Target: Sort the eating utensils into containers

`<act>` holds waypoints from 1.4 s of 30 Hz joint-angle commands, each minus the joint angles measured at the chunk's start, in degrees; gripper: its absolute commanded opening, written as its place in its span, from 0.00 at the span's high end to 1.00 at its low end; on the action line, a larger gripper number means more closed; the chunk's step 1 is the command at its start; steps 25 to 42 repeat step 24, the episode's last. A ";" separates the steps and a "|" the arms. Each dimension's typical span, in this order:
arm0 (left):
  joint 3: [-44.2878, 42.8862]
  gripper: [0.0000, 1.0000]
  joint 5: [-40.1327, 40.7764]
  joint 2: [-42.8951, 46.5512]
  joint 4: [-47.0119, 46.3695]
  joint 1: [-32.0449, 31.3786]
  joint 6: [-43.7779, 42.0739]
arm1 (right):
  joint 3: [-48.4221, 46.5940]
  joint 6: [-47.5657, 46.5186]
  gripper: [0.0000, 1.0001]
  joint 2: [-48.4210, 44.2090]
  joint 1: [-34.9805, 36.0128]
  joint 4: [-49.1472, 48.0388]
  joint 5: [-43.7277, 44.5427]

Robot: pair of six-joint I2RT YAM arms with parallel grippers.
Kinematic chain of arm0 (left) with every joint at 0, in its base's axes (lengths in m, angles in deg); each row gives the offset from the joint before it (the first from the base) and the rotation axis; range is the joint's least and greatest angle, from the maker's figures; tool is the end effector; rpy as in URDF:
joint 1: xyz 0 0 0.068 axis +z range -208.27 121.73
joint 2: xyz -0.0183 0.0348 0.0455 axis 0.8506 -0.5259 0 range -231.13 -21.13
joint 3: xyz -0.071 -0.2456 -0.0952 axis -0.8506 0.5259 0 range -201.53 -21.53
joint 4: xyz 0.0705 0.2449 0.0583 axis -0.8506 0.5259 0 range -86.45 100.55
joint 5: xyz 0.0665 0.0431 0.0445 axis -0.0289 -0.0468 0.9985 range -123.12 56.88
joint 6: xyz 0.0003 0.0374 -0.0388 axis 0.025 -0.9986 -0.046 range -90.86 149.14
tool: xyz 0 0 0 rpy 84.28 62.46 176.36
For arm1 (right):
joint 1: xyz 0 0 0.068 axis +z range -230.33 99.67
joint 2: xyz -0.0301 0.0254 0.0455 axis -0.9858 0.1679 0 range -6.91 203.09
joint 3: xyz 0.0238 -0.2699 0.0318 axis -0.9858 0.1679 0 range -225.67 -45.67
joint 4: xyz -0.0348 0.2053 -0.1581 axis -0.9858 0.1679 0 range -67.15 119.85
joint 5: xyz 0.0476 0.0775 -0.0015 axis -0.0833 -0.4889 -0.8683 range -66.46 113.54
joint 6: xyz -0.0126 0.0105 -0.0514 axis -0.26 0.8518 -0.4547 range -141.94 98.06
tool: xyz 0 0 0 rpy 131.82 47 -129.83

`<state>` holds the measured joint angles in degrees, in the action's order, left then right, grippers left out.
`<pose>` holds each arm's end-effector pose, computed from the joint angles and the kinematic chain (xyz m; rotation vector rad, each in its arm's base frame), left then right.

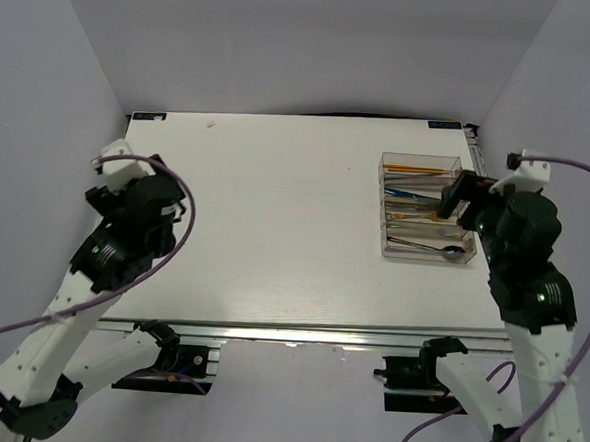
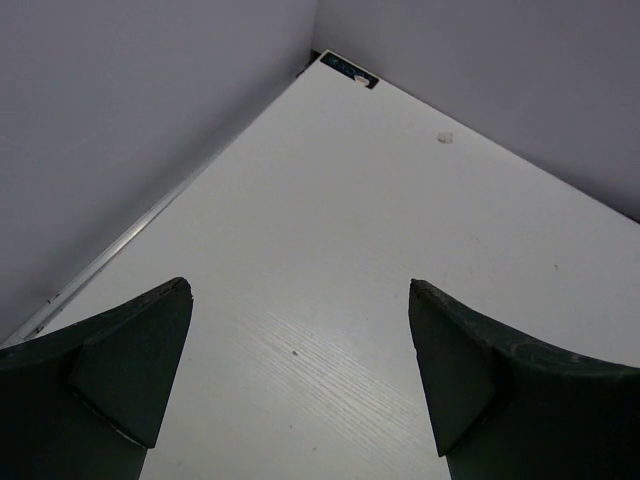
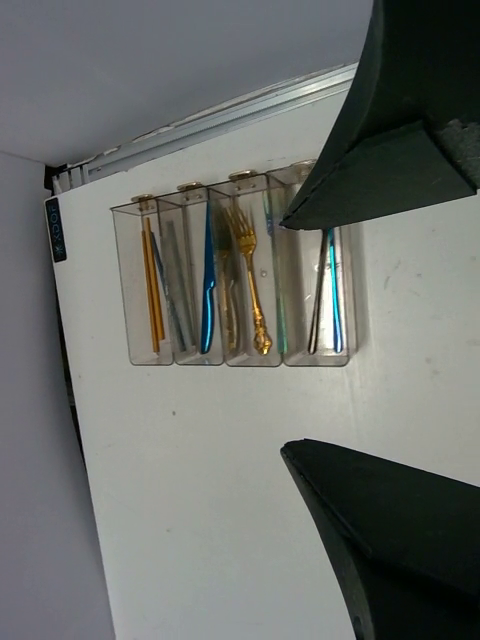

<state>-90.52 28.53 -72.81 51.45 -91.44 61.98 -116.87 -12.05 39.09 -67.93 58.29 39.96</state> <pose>0.1431 -0.0561 0.4045 -0.5839 1.7313 0.3282 0.1381 0.0201 0.4428 0.1708 1.7340 0.0346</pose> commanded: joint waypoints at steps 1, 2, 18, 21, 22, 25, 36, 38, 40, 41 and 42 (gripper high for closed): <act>1.40 0.02 4.97 6.31 3.43 0.30 -2.96 | 2.63 -3.03 0.11 -4.50 -0.01 9.73 -1.75; 2.10 0.02 4.89 9.46 3.43 0.30 -3.13 | 3.51 -3.90 0.11 -5.56 -0.01 10.43 -1.75; 8.17 0.02 -0.56 16.70 3.87 0.30 -2.43 | 14.60 -4.97 0.11 -15.94 3.33 5.17 -4.74; 9.39 0.02 -0.56 16.79 3.96 0.30 -2.17 | 14.69 -4.88 0.11 -15.85 3.42 4.90 -5.00; 9.75 0.02 -0.56 16.96 3.78 0.30 -2.17 | 14.60 -4.79 0.11 -15.85 3.42 4.90 -5.09; 10.45 0.02 -0.65 17.23 3.17 0.30 -2.34 | 14.51 -4.79 0.10 -15.50 3.33 4.81 -5.26; 10.45 0.02 -0.65 17.23 3.17 0.30 -2.34 | 14.51 -4.79 0.10 -15.50 3.33 4.81 -5.26; 10.45 0.02 -0.65 17.23 3.17 0.30 -2.34 | 14.51 -4.79 0.10 -15.50 3.33 4.81 -5.26; 10.45 0.02 -0.65 17.23 3.17 0.30 -2.34 | 14.51 -4.79 0.10 -15.50 3.33 4.81 -5.26; 10.45 0.02 -0.65 17.23 3.17 0.30 -2.34 | 14.51 -4.79 0.10 -15.50 3.33 4.81 -5.26; 10.45 0.02 -0.65 17.23 3.17 0.30 -2.34 | 14.51 -4.79 0.10 -15.50 3.33 4.81 -5.26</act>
